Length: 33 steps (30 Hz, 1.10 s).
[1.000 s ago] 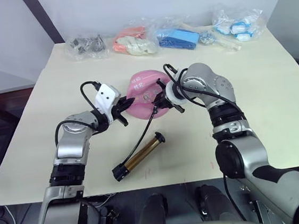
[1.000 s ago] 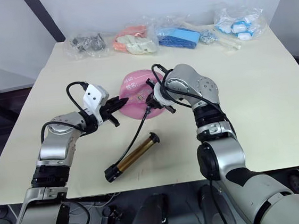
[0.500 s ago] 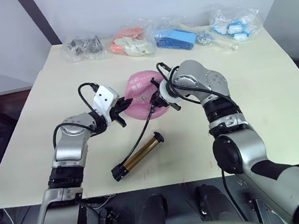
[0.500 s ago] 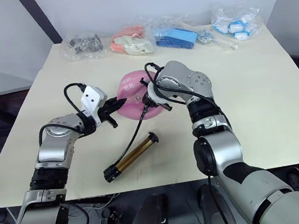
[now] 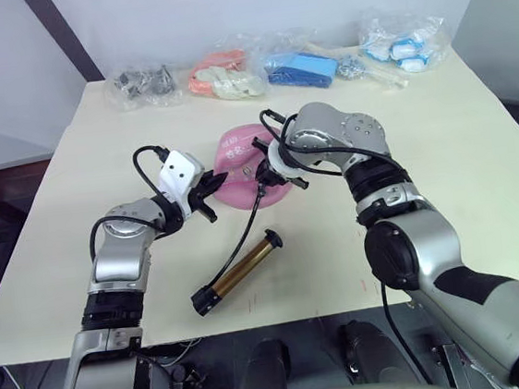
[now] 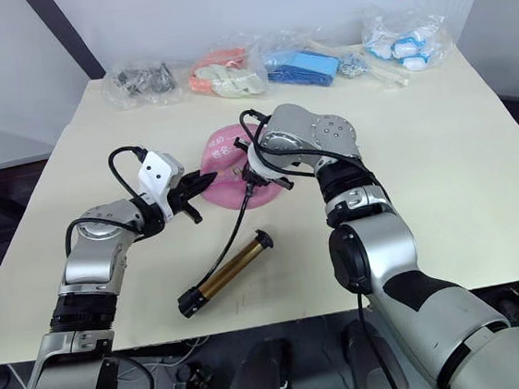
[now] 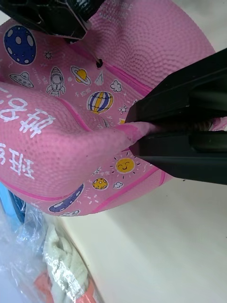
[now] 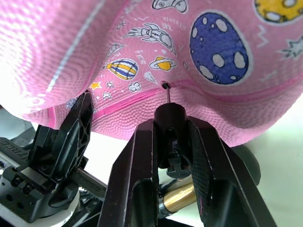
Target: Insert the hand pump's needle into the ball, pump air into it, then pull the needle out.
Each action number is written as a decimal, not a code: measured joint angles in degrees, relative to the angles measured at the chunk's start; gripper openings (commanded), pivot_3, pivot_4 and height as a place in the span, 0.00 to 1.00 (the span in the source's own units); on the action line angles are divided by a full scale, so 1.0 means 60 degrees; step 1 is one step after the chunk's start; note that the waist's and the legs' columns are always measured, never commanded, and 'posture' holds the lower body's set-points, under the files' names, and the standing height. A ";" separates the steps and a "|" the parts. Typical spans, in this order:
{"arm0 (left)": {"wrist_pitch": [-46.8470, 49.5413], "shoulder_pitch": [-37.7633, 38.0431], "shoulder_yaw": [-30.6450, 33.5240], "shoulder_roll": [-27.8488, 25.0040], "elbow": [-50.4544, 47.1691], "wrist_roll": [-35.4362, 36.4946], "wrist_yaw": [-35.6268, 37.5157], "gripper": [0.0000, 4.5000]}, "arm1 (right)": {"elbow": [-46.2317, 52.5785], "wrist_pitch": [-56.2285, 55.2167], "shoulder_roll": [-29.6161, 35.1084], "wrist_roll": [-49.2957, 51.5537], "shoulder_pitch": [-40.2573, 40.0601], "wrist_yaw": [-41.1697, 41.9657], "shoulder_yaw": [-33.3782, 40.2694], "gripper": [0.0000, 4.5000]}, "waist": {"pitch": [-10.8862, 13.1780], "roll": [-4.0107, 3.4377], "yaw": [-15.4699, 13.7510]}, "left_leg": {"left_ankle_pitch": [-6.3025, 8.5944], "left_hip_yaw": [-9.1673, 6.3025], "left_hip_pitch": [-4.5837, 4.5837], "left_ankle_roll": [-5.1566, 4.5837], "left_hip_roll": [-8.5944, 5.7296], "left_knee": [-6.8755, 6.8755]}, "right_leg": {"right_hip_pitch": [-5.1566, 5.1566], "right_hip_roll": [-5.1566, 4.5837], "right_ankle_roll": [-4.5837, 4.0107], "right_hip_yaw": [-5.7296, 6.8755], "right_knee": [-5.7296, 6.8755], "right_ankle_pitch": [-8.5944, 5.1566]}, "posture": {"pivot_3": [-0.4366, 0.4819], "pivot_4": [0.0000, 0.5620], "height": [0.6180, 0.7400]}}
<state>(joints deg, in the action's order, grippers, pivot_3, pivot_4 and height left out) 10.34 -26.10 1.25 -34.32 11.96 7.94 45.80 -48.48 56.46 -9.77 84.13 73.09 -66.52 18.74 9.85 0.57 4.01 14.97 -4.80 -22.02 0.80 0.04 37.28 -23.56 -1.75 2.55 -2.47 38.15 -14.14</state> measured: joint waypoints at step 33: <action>0.0294 0.0150 0.0106 -0.0026 0.0000 -0.0073 -0.0001 0.00 | -0.2718 0.0109 -0.0030 -0.5292 0.1099 0.5185 0.0693 0.08 | -0.0178 -0.0030 0.0082 | 0.0001 0.0034 0.0063 0.0000 0.0098 -0.0011 | 0.0023 0.0126 -0.0059 -0.0043 -0.0014 0.0032 | 0.48 0.27 1.00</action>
<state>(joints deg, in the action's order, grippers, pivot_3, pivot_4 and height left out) 12.11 -25.19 1.88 -34.48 11.96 7.51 45.79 -64.79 57.11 -9.95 52.38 79.69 -35.41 22.90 8.79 0.39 4.50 14.98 -4.60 -21.65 0.80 0.62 37.21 -23.42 -0.99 2.19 -2.73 38.06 -13.95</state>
